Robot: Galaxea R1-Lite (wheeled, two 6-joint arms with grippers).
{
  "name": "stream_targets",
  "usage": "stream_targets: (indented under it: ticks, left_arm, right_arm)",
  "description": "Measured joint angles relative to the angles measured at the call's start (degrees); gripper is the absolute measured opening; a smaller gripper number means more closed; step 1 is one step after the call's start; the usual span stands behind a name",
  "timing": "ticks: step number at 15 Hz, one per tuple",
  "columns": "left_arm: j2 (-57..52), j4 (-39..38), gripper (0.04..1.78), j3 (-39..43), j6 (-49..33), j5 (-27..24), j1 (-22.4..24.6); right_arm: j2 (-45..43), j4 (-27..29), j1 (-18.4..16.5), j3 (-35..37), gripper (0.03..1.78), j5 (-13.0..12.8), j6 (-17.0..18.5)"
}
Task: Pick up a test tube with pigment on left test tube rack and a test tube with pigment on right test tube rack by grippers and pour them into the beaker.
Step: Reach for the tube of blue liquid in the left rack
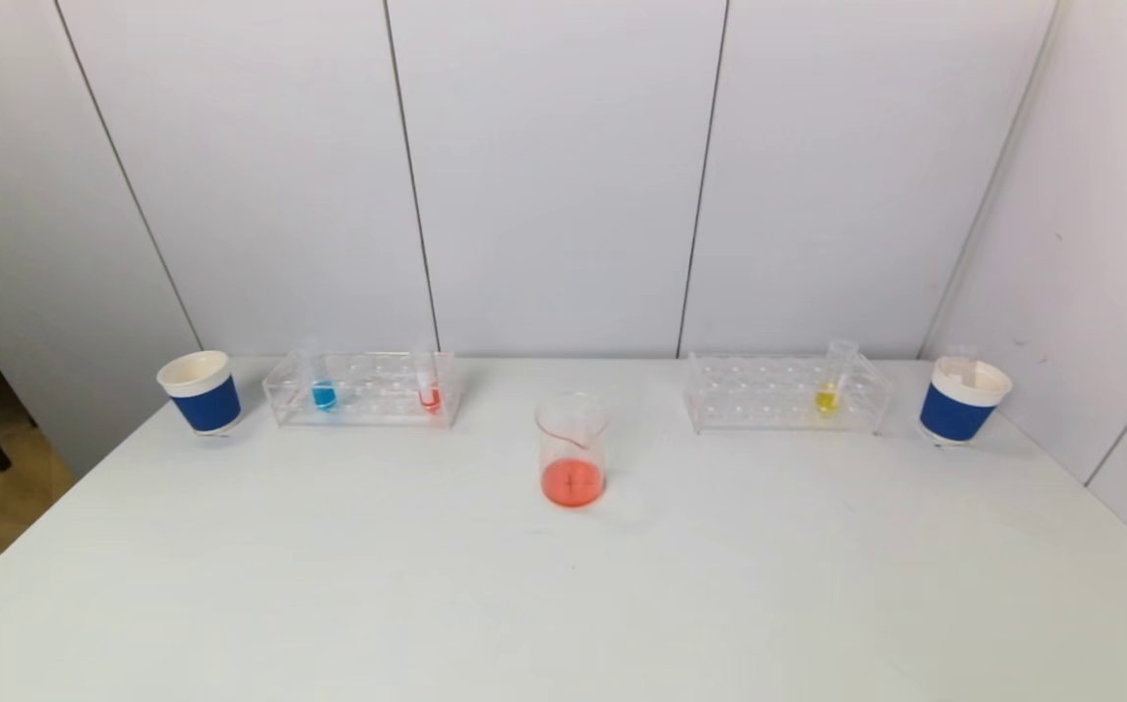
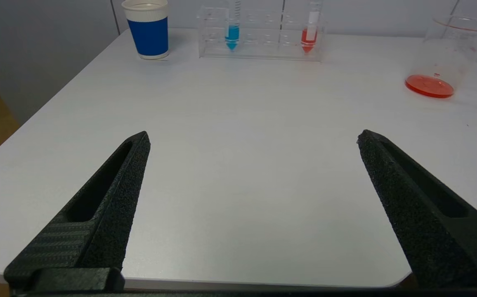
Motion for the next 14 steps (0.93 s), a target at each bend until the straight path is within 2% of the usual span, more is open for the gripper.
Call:
stream_targets:
  ticks: [4, 9, 11, 12, 14]
  left_arm:
    - [0.0, 0.01, 1.76, 0.0, 0.0, 0.04, 0.01]
    - [0.0, 0.01, 1.76, 0.0, 0.02, 0.01, 0.01]
    - [0.0, 0.01, 1.76, 0.0, 0.02, 0.01, 0.0]
    - [0.0, 0.0, 1.76, 0.0, 0.02, 0.01, -0.02]
    - [0.0, 0.0, 1.76, 0.0, 0.0, 0.0, -0.02]
  right_arm:
    - [-12.65, 3.83, 0.6, 4.72, 1.77, -0.41, -2.43]
    - [-26.3, 8.86, 0.46, 12.11, 1.77, 3.02, -4.68]
    - [-29.23, 8.95, 0.09, 15.88, 1.77, 0.05, -4.91]
    - [-30.01, 8.44, -0.2, 16.79, 1.77, -0.65, -5.38]
    - [-31.03, 7.49, -2.79, 17.46, 1.77, -0.1, -6.25]
